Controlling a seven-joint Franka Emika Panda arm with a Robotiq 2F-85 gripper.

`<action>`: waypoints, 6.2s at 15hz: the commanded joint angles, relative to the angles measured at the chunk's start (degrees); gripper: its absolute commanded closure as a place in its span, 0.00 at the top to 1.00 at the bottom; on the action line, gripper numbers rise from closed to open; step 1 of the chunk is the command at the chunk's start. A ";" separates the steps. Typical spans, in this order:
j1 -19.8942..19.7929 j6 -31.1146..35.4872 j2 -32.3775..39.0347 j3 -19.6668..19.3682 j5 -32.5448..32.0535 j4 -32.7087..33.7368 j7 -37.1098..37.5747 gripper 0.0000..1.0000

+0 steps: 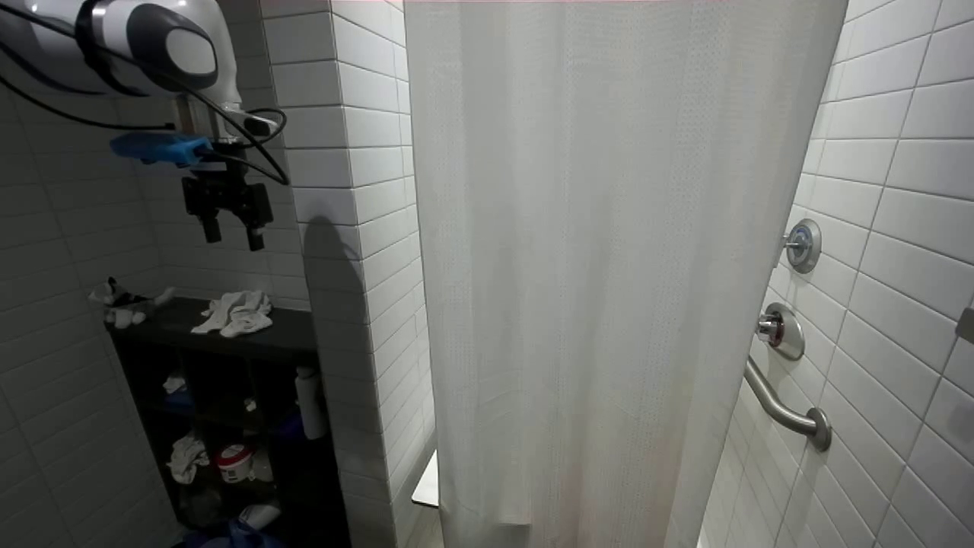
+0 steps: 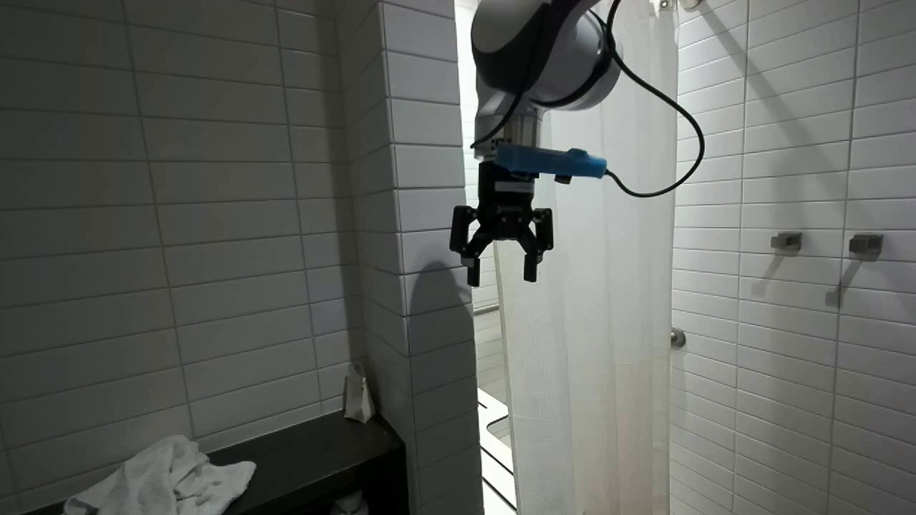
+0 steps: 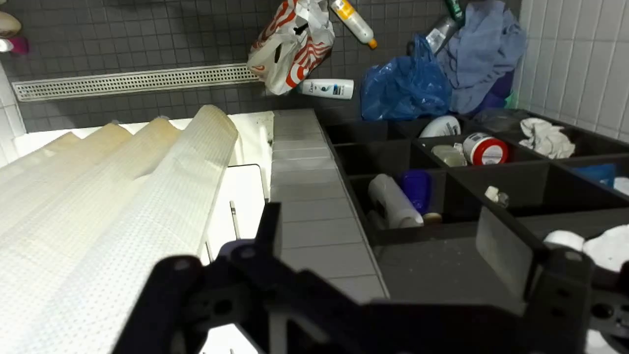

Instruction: Open the curtain railing

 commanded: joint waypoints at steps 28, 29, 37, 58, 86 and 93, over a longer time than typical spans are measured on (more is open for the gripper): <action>-16.47 19.71 -3.44 4.89 -27.42 3.57 50.98 1.00; -16.23 19.44 -2.99 4.96 -28.60 4.33 51.78 1.00; -14.64 17.00 1.97 2.67 -30.37 11.30 51.27 1.00; -11.36 6.76 11.91 -4.80 -36.18 29.02 26.89 1.00; -6.48 4.51 16.42 -6.54 -27.82 43.27 4.00 1.00; -4.60 -11.95 26.08 -6.91 -18.36 61.71 -3.06 1.00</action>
